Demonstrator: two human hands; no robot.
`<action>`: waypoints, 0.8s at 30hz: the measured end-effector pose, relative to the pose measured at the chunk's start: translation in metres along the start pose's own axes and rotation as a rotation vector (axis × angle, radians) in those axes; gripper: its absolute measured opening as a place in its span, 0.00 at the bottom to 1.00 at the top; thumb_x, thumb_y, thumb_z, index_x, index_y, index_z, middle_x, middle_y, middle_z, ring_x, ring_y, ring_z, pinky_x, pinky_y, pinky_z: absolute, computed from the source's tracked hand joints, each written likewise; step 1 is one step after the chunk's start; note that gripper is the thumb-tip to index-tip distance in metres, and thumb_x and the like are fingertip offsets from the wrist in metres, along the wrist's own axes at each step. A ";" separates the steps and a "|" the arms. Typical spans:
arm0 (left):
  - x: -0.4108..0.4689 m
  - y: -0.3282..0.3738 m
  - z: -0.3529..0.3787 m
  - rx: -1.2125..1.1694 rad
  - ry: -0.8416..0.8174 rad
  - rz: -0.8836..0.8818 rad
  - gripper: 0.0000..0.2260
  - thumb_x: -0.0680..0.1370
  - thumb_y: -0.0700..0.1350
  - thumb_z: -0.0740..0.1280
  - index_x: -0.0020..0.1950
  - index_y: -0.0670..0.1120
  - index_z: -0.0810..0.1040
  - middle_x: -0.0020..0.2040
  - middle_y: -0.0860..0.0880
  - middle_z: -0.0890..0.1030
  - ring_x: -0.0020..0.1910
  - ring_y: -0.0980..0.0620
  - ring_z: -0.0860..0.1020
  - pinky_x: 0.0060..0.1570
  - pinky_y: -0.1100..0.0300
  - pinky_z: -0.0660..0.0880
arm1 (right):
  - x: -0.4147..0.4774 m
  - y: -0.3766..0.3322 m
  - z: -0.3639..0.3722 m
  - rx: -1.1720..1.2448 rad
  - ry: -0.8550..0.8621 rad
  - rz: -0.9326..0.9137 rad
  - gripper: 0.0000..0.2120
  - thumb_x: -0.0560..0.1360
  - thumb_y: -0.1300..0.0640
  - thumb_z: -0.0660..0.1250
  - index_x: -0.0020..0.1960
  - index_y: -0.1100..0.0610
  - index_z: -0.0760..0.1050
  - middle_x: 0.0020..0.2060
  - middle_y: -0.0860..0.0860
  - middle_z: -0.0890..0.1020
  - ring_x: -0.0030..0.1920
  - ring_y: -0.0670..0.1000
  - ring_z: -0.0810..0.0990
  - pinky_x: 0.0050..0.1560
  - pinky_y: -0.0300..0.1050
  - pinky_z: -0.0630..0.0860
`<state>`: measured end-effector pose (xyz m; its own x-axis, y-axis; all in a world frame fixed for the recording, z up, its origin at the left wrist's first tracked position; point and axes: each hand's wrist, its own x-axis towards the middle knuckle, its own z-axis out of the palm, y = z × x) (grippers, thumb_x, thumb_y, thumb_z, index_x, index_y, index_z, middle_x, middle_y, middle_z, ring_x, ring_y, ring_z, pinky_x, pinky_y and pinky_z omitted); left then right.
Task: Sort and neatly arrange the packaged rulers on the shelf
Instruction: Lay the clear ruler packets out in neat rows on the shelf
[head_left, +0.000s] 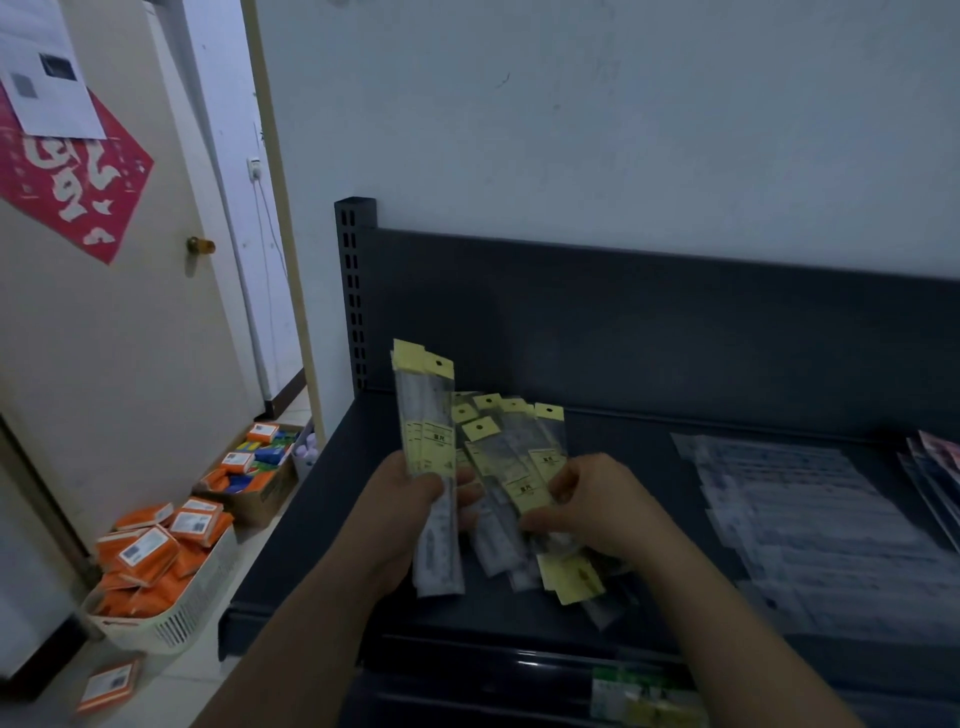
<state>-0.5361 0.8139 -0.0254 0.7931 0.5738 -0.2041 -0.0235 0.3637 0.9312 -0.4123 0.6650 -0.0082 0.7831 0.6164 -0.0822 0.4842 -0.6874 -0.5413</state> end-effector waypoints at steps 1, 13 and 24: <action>-0.002 0.001 0.001 0.011 -0.012 -0.004 0.11 0.79 0.30 0.56 0.57 0.36 0.75 0.51 0.37 0.81 0.44 0.45 0.81 0.36 0.57 0.82 | 0.001 0.003 0.000 0.044 -0.022 0.002 0.23 0.64 0.46 0.77 0.39 0.66 0.75 0.32 0.58 0.75 0.31 0.54 0.75 0.31 0.48 0.72; -0.005 -0.011 0.027 0.112 -0.215 0.148 0.12 0.77 0.41 0.67 0.61 0.41 0.78 0.54 0.42 0.83 0.53 0.44 0.82 0.54 0.50 0.79 | 0.000 -0.007 0.003 0.996 -0.216 -0.008 0.09 0.77 0.62 0.65 0.52 0.66 0.79 0.44 0.61 0.83 0.43 0.57 0.81 0.43 0.51 0.80; -0.003 -0.002 0.014 0.028 -0.083 0.078 0.10 0.79 0.30 0.58 0.54 0.36 0.79 0.50 0.37 0.83 0.48 0.41 0.83 0.45 0.48 0.82 | -0.002 0.021 -0.003 0.056 0.131 -0.043 0.11 0.71 0.46 0.72 0.43 0.53 0.75 0.36 0.46 0.77 0.38 0.46 0.77 0.38 0.43 0.73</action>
<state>-0.5297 0.8017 -0.0221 0.8373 0.5364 -0.1060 -0.0711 0.2992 0.9515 -0.4024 0.6486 -0.0167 0.8084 0.5866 0.0498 0.4983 -0.6369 -0.5883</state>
